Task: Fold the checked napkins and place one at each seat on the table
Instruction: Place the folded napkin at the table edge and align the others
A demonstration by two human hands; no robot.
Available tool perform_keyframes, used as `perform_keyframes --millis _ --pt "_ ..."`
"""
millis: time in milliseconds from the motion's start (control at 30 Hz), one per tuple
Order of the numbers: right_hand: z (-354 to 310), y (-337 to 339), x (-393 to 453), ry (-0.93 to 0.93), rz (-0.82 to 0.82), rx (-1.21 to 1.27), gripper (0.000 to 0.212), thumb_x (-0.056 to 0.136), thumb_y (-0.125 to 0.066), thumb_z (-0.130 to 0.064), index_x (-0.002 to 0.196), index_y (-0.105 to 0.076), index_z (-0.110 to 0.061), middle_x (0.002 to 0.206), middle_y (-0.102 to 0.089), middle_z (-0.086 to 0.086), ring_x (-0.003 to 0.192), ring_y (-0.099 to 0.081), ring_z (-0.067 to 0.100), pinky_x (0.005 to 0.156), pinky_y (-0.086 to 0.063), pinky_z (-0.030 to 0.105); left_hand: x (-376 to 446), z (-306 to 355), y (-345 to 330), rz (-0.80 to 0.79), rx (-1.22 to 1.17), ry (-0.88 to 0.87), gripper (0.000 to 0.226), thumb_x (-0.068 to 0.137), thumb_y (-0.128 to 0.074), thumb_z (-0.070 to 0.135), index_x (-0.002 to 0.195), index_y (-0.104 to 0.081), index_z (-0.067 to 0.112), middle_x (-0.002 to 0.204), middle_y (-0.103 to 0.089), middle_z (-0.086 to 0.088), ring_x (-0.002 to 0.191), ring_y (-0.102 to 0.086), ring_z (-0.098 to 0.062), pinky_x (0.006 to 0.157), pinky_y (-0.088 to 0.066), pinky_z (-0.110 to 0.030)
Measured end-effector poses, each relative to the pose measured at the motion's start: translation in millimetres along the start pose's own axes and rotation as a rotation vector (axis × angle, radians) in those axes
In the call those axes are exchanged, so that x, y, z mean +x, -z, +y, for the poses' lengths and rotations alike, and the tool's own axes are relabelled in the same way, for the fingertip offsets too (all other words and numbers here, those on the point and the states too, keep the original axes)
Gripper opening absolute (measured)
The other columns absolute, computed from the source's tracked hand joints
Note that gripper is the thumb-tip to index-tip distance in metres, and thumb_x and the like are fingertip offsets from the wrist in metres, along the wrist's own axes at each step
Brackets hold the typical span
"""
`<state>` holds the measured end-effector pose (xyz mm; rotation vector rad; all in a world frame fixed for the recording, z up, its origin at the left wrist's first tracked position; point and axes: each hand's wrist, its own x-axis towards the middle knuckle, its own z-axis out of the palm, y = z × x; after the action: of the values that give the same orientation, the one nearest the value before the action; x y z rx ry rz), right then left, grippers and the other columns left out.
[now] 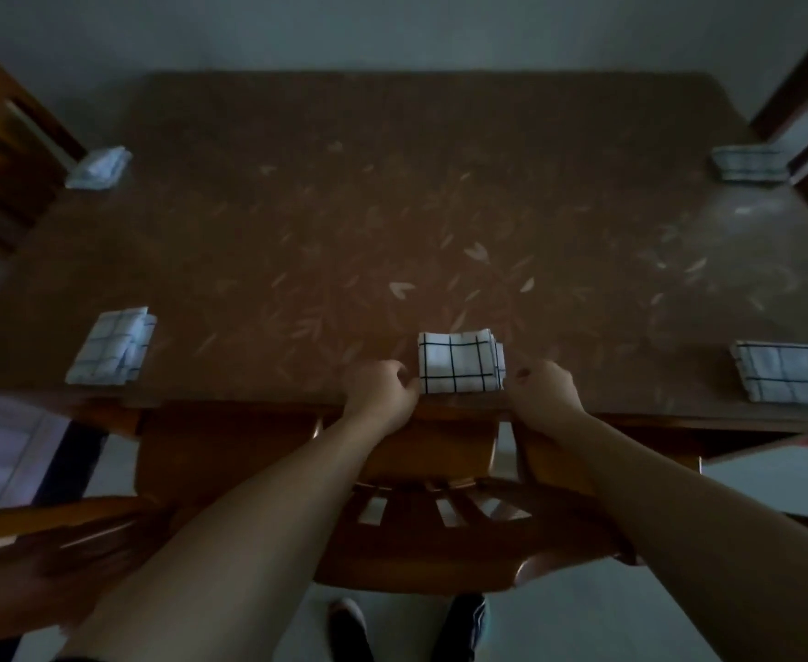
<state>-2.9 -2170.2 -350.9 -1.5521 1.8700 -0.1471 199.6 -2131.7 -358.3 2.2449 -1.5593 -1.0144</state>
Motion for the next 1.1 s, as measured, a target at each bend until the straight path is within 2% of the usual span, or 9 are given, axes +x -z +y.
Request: perform_keyframes --millis 67,167,333,567,633,700,800,1000,1100 --pt "4 -4 9 -0.027 -0.019 0.031 0.018 0.089 -0.055 -0.016 0.074 -0.062 -0.009 0.069 -0.063 0.005 0.057 -0.054 0.014 0.048 -0.046 0.025 10 2 -8 -0.021 -0.107 0.062 0.032 0.094 -0.057 0.035 0.114 -0.067 0.013 0.102 -0.072 -0.007 0.101 -0.064 -0.017 0.089 -0.036 -0.020" --pt "5 -7 19 -0.078 -0.011 0.106 0.020 0.090 -0.062 -0.017 0.080 -0.066 0.000 0.080 -0.070 0.012 0.071 -0.069 0.022 0.063 -0.056 0.030 23 3 -16 -0.032 -0.206 0.100 0.022 0.090 -0.064 0.031 0.104 -0.069 0.013 0.091 -0.073 -0.004 0.086 -0.068 -0.017 0.072 -0.050 -0.026" --pt "0 -9 26 -0.051 0.001 0.093 0.019 0.089 -0.065 -0.017 0.071 -0.066 -0.012 0.073 -0.066 0.000 0.074 -0.068 0.015 0.055 -0.049 0.018 35 -5 -21 -0.001 -0.201 0.090 0.017 0.089 -0.066 0.027 0.097 -0.072 0.013 0.091 -0.073 -0.002 0.079 -0.064 -0.013 0.056 -0.040 -0.019" --pt "-24 -35 28 0.003 -0.038 0.124 0.012 0.088 -0.066 -0.018 0.078 -0.071 -0.014 0.080 -0.071 0.001 0.074 -0.069 0.013 0.062 -0.057 0.024 41 -33 1 0.074 -0.226 0.115 0.016 0.090 -0.066 0.020 0.103 -0.072 0.013 0.097 -0.073 -0.003 0.090 -0.066 -0.017 0.071 -0.047 -0.024" --pt "-34 -43 28 0.021 -0.050 0.106 0.016 0.088 -0.066 -0.019 0.074 -0.071 -0.012 0.076 -0.071 0.002 0.071 -0.068 0.015 0.056 -0.054 0.022 41 -45 9 0.085 -0.218 0.122 0.018 0.090 -0.066 0.020 0.106 -0.072 0.013 0.099 -0.072 -0.003 0.091 -0.067 -0.016 0.073 -0.049 -0.024" --pt "-42 -49 27 0.045 -0.058 0.093 0.020 0.088 -0.066 -0.018 0.070 -0.071 -0.011 0.073 -0.071 0.004 0.066 -0.066 0.015 0.052 -0.051 0.021 40 -55 15 0.103 -0.220 0.137 0.018 0.089 -0.067 0.020 0.106 -0.072 0.014 0.100 -0.073 -0.003 0.089 -0.067 -0.015 0.073 -0.051 -0.024" --pt "-47 -55 25 0.075 -0.060 0.073 0.020 0.087 -0.065 -0.014 0.070 -0.071 -0.005 0.073 -0.071 0.009 0.070 -0.069 0.022 0.061 -0.057 0.030 38 -64 19 0.116 -0.229 0.152 0.016 0.089 -0.068 0.020 0.103 -0.072 0.014 0.096 -0.073 -0.002 0.087 -0.067 -0.014 0.071 -0.052 -0.024" --pt "-48 -58 25 0.078 -0.058 0.043 0.018 0.088 -0.064 -0.014 0.074 -0.071 -0.005 0.074 -0.072 0.008 0.072 -0.071 0.023 0.061 -0.057 0.028 32 -67 20 0.103 -0.221 0.108 0.013 0.090 -0.067 0.020 0.099 -0.072 0.013 0.093 -0.073 -0.003 0.083 -0.067 -0.013 0.068 -0.053 -0.025" --pt "-49 -58 22 0.050 -0.038 0.041 0.021 0.087 -0.063 -0.016 0.076 -0.071 -0.001 0.074 -0.072 0.012 0.060 -0.065 0.022 0.058 -0.055 0.028 30 -65 24 0.103 -0.204 0.083 0.018 0.090 -0.066 0.025 0.105 -0.069 0.016 0.098 -0.071 0.000 0.080 -0.064 -0.011 0.070 -0.055 -0.028"
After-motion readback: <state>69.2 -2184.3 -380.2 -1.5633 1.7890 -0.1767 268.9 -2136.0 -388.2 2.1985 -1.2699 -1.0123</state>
